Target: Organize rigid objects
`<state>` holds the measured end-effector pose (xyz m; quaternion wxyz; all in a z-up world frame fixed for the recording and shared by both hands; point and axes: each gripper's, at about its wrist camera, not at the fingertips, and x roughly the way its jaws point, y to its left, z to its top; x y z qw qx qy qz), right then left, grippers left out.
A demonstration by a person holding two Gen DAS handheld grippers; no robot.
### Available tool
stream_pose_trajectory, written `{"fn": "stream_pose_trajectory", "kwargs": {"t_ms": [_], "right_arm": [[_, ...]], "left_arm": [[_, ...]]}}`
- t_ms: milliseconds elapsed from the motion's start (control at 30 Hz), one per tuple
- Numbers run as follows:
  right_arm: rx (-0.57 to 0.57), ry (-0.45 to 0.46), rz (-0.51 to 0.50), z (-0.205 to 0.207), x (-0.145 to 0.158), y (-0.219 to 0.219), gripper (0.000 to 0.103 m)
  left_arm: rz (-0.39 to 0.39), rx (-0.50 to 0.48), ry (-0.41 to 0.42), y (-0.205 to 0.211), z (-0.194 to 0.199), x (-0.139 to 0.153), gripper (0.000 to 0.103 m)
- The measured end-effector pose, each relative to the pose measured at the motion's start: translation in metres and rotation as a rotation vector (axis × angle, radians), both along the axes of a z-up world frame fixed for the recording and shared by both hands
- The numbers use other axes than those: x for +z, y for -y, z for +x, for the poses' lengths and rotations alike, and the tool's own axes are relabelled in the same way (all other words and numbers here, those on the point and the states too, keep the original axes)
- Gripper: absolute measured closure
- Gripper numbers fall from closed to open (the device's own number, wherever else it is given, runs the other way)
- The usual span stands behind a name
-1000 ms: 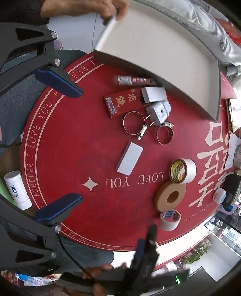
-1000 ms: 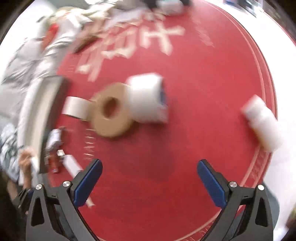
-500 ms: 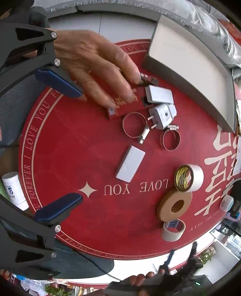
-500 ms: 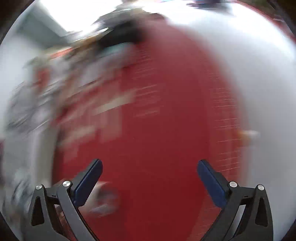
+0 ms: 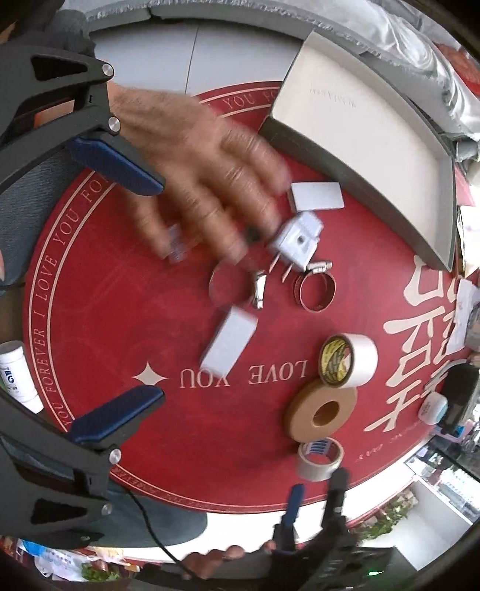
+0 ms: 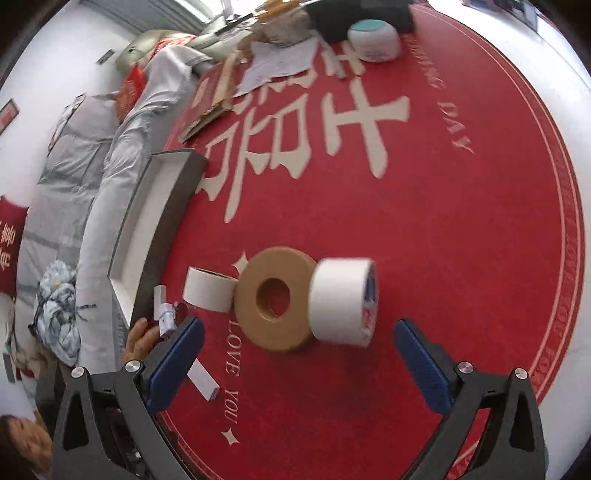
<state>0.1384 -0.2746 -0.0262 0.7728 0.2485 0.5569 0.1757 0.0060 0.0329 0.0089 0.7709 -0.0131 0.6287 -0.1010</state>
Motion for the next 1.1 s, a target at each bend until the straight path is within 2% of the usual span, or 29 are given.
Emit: {"fn": "stream_pose_trajectory", "kwargs": {"t_ms": [33,233,400,667,900,1100], "right_arm": [[-0.007,-0.008,-0.012,-0.010,-0.001,0.008,0.000],[0.022,-0.072,-0.181,-0.030,-0.017,-0.013,0.000],[0.048,-0.135,-0.330,-0.044,-0.035,-0.032,0.000],[0.048,-0.138,-0.393,-0.058,-0.044,-0.045,0.000],[-0.010,-0.148,-0.407,-0.060,-0.043,-0.033,0.000],[-0.072,-0.150,-0.415,-0.053,-0.042,-0.018,0.000]], "left_arm": [[-0.004,0.005,0.002,-0.005,-0.002,0.001,0.000],[-0.022,0.049,0.003,-0.012,0.008,0.003,0.000],[0.022,0.080,0.001,-0.010,0.022,-0.006,0.000],[0.118,0.041,0.006,-0.006,0.019,-0.025,0.000],[0.181,0.023,0.022,0.001,0.021,-0.041,0.000],[0.171,0.054,0.011,-0.005,0.031,-0.053,0.000]]}}
